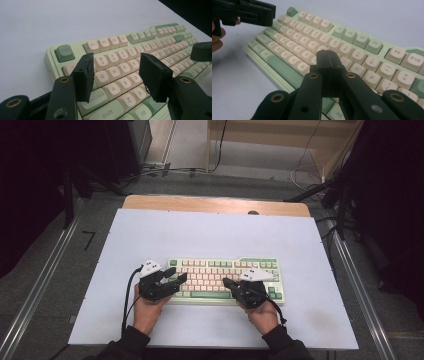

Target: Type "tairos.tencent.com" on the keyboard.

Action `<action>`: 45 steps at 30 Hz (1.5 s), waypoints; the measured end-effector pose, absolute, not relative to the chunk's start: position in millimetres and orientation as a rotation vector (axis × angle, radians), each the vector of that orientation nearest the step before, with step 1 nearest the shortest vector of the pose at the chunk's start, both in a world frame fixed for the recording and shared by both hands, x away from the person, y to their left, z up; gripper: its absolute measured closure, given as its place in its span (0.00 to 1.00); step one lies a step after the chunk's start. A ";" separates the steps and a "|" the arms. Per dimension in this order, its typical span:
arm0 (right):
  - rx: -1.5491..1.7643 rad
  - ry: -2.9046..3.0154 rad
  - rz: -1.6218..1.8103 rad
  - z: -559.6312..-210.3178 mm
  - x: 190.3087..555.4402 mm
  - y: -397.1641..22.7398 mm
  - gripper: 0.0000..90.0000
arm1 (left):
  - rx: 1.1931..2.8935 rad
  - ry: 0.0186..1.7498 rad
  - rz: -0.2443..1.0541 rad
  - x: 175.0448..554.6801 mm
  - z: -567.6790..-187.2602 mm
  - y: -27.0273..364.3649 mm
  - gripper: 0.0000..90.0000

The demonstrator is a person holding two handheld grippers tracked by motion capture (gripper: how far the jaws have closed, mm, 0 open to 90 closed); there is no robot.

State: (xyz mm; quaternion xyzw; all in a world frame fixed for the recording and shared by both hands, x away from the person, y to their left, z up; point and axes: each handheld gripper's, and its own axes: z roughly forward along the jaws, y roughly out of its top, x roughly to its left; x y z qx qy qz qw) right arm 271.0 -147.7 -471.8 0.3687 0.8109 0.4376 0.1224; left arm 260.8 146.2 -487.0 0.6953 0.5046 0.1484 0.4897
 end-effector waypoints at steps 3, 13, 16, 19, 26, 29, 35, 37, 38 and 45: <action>1.071 2.385 1.257 -476.2 271.4 -143.8 0.97 | 1.689 1.226 0.360 260.8 -487.1 146.1 0.52; 1.077 2.415 1.195 -486.8 275.0 -137.4 0.97 | 1.690 1.227 0.361 260.6 -487.1 146.6 0.52; 1.085 2.418 1.186 -488.5 275.7 -137.1 0.97 | 1.690 1.227 0.360 260.7 -487.2 146.5 0.52; 1.081 2.424 1.171 -491.1 276.0 -136.2 0.97 | 1.689 1.227 0.361 260.7 -487.3 146.4 0.52; 1.085 2.415 1.201 -487.8 274.8 -137.7 0.94 | 1.686 1.226 0.361 260.4 -487.2 146.7 0.52; 1.095 2.368 1.255 -478.6 274.5 -145.0 0.89 | 1.683 1.231 0.363 260.6 -487.1 147.5 0.52; 1.156 2.283 1.293 -466.8 277.2 -162.2 0.58 | 1.677 1.221 0.371 258.9 -484.4 146.5 0.50; 1.165 2.262 1.286 -463.9 278.4 -167.6 0.49 | 1.674 1.224 0.374 258.0 -482.8 146.3 0.49; 1.166 2.250 1.279 -462.8 279.2 -170.2 0.44 | 1.672 1.224 0.387 257.0 -481.3 146.2 0.49; 1.215 2.200 1.282 -457.2 283.7 -189.0 0.32 | 1.656 1.229 0.449 248.7 -471.4 148.2 0.40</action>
